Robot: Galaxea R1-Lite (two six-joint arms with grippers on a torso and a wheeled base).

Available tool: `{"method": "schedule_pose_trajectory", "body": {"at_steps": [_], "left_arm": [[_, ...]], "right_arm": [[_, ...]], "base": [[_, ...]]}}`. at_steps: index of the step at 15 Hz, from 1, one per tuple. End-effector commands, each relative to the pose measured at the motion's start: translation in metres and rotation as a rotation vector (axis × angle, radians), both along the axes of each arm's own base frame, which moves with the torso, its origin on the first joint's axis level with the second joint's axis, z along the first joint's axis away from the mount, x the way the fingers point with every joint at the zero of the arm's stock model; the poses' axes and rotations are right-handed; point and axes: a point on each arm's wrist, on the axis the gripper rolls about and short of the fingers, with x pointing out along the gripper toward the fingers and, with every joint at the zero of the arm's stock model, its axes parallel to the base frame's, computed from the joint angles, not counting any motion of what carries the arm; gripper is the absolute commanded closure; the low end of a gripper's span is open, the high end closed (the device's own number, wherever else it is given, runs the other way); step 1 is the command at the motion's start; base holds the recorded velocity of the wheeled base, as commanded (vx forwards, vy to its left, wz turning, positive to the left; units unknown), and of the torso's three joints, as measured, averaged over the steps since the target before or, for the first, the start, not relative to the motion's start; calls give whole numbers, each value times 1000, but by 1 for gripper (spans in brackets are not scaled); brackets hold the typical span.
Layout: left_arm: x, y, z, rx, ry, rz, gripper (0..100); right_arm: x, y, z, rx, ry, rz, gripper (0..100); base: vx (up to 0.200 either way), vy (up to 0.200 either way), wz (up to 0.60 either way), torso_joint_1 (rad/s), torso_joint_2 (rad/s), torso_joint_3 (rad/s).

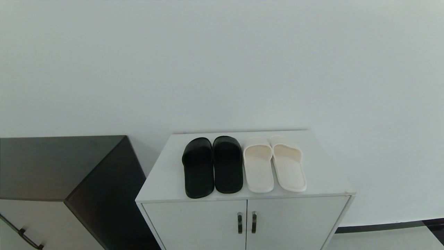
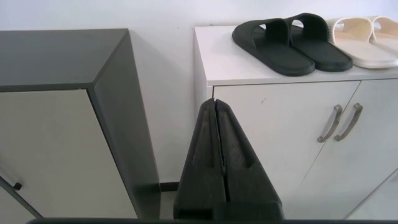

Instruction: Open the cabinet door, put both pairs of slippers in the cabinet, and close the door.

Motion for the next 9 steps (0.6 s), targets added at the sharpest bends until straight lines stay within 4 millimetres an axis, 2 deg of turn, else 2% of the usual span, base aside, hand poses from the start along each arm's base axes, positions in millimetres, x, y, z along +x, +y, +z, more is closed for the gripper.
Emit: {"method": "schedule_pose_trajectory", "body": {"at_steps": [1,3,4,5,9], "left_arm": [[0,0,0,0,1,1,100],[0,0,0,-1,1,-1,100],[0,0,0,0,1,-1,100],[0,0,0,0,1,-1,100],[0,0,0,-1,1,-1,100]], "right_arm": [[65,20,32,104,153,86,0],[77,47,46,145,177,84,0],[78,56,49,158,182,84,0],[76,73,54,166,179,67,0],[89,97,49,130,222,48,0]], "base": [[0,0,0,0,0,0],[0,0,0,0,0,0],[0,0,0,0,0,0],[0,0,0,0,0,0],[0,0,0,0,0,0]]}}
